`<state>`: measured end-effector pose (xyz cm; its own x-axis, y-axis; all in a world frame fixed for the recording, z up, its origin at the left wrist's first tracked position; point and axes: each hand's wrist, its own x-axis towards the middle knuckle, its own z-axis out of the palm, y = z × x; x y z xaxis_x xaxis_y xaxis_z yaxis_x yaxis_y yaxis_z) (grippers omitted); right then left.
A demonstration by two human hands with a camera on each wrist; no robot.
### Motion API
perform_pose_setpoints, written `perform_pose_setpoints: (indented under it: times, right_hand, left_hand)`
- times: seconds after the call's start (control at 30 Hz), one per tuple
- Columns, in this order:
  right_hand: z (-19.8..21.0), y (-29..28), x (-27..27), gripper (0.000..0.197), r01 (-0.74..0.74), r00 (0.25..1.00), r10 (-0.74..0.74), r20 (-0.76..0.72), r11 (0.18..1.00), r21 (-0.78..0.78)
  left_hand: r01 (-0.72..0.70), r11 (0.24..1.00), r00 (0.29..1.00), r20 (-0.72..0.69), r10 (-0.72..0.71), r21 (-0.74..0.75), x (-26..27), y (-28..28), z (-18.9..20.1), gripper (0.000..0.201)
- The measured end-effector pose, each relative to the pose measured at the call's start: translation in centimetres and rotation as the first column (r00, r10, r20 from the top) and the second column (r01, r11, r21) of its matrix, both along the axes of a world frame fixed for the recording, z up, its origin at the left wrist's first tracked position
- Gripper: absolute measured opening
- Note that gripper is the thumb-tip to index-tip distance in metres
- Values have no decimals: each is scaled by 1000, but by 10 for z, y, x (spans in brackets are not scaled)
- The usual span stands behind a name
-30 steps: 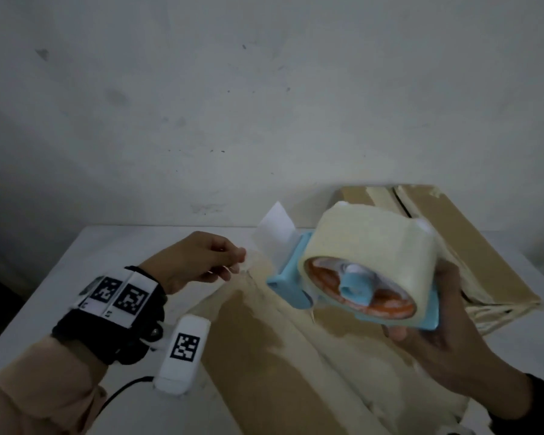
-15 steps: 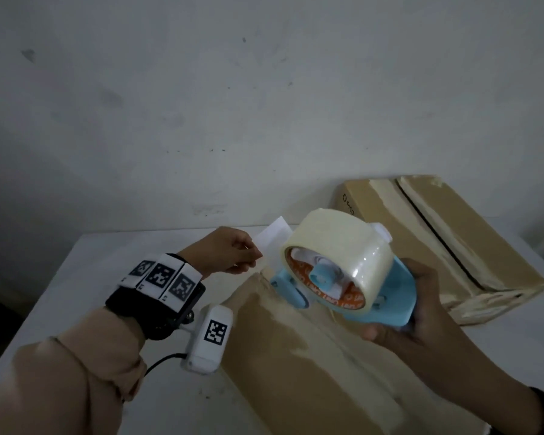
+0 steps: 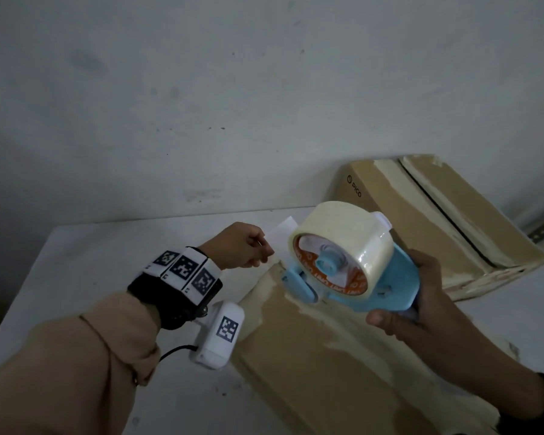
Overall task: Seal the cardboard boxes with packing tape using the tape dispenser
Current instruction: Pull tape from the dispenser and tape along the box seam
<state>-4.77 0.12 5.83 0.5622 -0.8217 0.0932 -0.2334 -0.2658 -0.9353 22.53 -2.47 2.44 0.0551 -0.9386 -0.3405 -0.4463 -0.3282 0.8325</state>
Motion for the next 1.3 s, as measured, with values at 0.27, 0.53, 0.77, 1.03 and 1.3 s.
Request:
perform_pose_setpoints:
  times: [0.27,0.53,0.77,1.03,1.3]
  right_hand:
    - [-4,-5,8,83,13,999,-14,-42,1000,-21]
    - [-8,-6,8,83,29,995,-34,-95,998,-57]
    - [-8,-6,9,75,19,994,-32,-106,993,-115]
    - [-12,-7,5,57,-23,995,9,-103,990,-137]
    - [-13,-7,3,57,-26,996,11,-91,987,-161]
  left_hand:
    - [90,994,996,-7,-90,56,10,-9,-7,21]
    - [252,963,963,74,-259,100,18,-19,-13,23]
    - [292,950,953,50,-299,113,21,-19,-26,24]
    - [358,905,933,-127,-337,230,9,-15,-25,31]
    - [375,782,926,-158,-344,499,-9,-2,-35,50]
